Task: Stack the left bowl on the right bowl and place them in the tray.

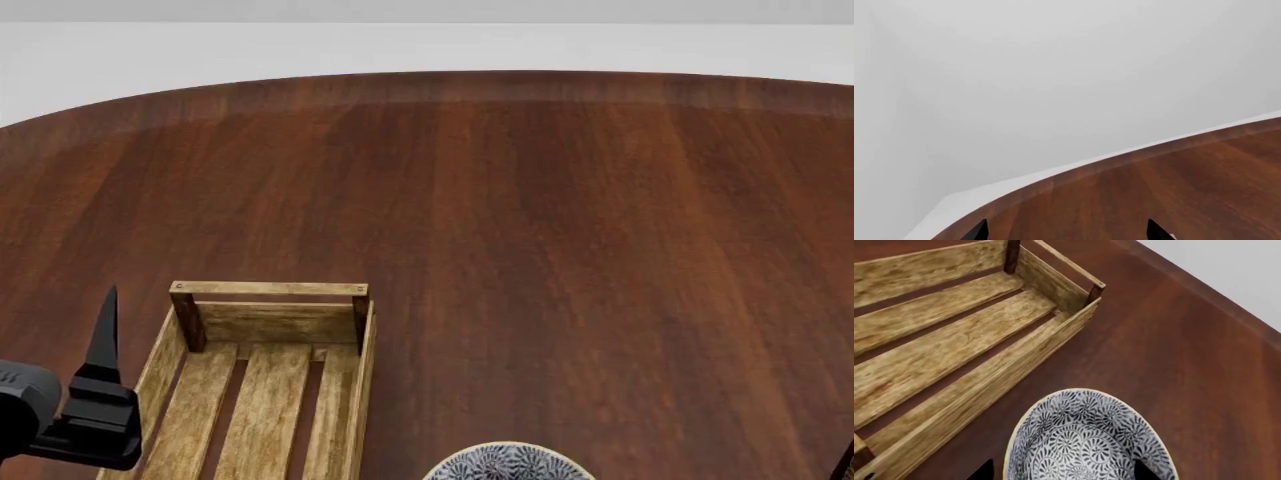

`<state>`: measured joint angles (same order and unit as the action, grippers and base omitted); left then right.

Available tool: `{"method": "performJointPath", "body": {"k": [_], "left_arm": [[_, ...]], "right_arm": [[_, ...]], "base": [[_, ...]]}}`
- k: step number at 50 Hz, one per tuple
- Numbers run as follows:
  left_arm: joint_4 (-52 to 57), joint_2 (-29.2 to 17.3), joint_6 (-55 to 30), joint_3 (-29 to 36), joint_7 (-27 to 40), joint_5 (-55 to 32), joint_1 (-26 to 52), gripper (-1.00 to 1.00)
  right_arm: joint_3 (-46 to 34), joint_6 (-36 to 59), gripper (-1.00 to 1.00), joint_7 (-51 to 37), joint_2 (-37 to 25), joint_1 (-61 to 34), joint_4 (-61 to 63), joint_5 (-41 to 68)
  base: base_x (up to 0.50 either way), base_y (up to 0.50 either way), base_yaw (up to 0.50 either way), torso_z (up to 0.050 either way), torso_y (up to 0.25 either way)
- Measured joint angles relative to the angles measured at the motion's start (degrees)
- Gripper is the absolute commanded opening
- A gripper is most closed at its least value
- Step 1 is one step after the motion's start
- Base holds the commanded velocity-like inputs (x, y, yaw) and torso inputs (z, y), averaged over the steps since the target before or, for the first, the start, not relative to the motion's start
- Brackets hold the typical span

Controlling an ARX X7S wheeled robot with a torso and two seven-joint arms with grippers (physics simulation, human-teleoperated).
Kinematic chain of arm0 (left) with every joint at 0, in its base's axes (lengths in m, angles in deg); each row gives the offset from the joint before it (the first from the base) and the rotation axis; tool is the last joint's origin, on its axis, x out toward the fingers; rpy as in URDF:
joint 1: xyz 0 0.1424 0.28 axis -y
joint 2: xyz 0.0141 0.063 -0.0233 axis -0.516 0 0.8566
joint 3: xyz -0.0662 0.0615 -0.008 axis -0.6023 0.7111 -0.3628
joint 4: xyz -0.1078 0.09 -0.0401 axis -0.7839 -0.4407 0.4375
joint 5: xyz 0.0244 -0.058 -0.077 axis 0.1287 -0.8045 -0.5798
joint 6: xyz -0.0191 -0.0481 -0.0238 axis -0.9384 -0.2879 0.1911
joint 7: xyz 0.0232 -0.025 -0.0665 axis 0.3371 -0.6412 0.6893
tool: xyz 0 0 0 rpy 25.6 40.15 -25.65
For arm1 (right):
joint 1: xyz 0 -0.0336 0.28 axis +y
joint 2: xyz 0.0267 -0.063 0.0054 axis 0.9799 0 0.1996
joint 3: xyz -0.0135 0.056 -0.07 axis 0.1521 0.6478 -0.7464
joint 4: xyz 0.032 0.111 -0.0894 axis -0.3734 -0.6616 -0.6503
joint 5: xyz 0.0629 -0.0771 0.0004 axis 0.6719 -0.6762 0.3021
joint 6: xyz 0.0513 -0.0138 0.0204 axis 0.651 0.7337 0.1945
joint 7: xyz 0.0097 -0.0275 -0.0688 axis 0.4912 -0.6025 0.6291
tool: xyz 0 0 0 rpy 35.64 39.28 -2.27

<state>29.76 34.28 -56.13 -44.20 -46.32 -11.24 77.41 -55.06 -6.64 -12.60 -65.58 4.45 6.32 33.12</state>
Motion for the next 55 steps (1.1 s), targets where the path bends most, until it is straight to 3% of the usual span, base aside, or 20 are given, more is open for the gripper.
{"method": "performJointPath", "body": {"k": [55], "left_arm": [[0.5,-0.5,-0.5,0.9,1.1,-0.4,0.5,1.0]], "right_arm": [[-5.5,-9.6,1.0,0.9,2.6,-2.3,-17.6,0.5]], "base": [[0.0,0.0,0.0,0.0,0.0]]}}
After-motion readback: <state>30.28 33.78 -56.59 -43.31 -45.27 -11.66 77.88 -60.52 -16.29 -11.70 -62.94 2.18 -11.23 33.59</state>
